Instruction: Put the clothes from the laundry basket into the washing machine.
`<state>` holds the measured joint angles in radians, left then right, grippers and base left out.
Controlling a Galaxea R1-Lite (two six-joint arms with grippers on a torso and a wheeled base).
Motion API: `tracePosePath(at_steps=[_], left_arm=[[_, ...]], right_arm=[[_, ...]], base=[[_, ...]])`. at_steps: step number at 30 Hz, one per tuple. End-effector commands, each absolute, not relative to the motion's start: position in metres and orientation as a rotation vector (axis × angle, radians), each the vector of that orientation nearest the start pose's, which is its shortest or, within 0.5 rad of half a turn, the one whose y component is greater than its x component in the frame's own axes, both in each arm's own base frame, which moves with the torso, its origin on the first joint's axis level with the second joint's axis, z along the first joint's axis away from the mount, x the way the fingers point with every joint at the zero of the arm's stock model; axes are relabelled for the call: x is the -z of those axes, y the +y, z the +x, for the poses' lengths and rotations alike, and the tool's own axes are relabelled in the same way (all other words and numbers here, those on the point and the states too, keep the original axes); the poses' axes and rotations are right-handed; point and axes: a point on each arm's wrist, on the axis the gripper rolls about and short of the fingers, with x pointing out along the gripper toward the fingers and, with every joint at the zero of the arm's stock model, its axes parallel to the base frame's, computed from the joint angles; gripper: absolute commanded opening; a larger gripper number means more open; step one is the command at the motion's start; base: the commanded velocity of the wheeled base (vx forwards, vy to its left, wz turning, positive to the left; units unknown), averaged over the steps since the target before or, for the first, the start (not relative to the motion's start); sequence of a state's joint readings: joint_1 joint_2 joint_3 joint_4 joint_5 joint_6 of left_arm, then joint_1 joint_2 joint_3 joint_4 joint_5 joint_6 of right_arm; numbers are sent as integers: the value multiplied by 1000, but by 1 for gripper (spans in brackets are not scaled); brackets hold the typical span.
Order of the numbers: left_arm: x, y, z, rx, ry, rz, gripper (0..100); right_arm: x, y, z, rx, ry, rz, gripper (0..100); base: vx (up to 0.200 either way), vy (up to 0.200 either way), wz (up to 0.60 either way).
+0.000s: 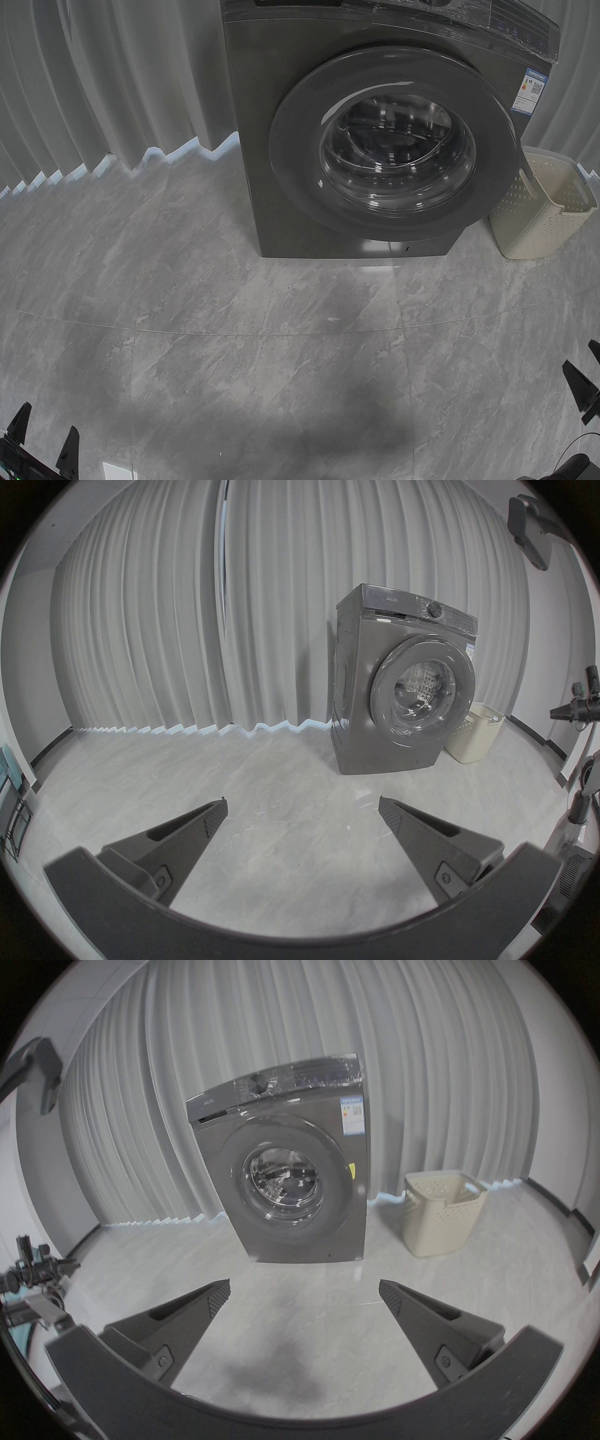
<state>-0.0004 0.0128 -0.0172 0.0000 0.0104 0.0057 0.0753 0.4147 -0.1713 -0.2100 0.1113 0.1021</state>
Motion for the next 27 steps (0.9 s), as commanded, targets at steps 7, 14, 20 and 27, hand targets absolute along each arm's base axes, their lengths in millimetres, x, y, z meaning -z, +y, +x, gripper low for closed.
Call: tracePosePath(at_steps=[7,14,20,27], left_arm=[[-76,0,-23,-15,3,-6,100],[-76,0,-23,-12,3,0,100],[-76,0,-23,-12,3,2,100],[-76,0,-23,-12,3,2,100]], right_arm=[[-150,47,147,-397,231,200,100],[-160,84,170,-503,203,222,100],[-166,104,181,-567,198,233,100],[-171,109,188,-577,125,253,100]], base=[[0,-200,0],[0,-200,0],[0,-33,0],[86,0,0]])
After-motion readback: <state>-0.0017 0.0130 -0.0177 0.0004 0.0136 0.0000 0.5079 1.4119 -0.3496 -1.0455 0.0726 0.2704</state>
